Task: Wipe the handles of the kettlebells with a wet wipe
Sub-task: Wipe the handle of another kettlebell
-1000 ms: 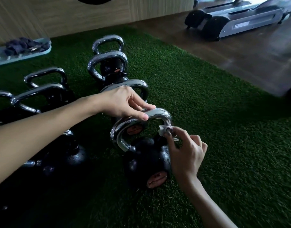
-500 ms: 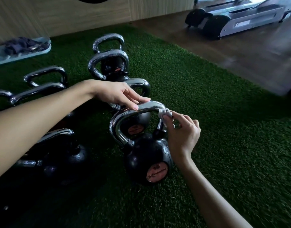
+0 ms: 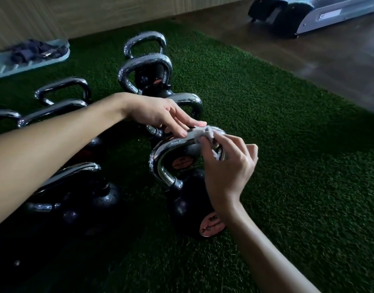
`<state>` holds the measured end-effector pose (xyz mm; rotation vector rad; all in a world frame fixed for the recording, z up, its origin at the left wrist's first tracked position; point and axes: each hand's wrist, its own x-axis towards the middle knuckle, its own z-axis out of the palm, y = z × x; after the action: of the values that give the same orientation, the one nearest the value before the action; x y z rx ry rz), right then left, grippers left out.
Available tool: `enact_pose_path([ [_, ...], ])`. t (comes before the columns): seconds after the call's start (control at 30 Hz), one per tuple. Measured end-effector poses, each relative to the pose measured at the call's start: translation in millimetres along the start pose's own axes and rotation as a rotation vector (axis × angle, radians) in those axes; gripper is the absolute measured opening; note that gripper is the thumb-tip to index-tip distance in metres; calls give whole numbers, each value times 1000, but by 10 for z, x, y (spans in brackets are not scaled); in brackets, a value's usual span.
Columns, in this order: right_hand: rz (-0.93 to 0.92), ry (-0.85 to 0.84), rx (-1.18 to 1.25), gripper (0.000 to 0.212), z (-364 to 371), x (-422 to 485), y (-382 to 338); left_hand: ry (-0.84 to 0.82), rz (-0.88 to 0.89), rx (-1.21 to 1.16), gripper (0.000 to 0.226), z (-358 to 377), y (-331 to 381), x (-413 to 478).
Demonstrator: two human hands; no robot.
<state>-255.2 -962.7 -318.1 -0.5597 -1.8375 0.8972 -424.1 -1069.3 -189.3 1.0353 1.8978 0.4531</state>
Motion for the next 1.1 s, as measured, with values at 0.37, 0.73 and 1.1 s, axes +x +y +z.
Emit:
enact_pose_path([
  [0.37,-34,45,117,16,133,-187,-258,-9,41,-18,55,21,-57,-29],
  [0.73,-39,42,186,15,122,-358,-350,-81,26,-48,58,46,-81,-70],
  [1.1,-138,-46,173,12,124,-432,-405,-40,19,-43,61,98,-97,-90],
])
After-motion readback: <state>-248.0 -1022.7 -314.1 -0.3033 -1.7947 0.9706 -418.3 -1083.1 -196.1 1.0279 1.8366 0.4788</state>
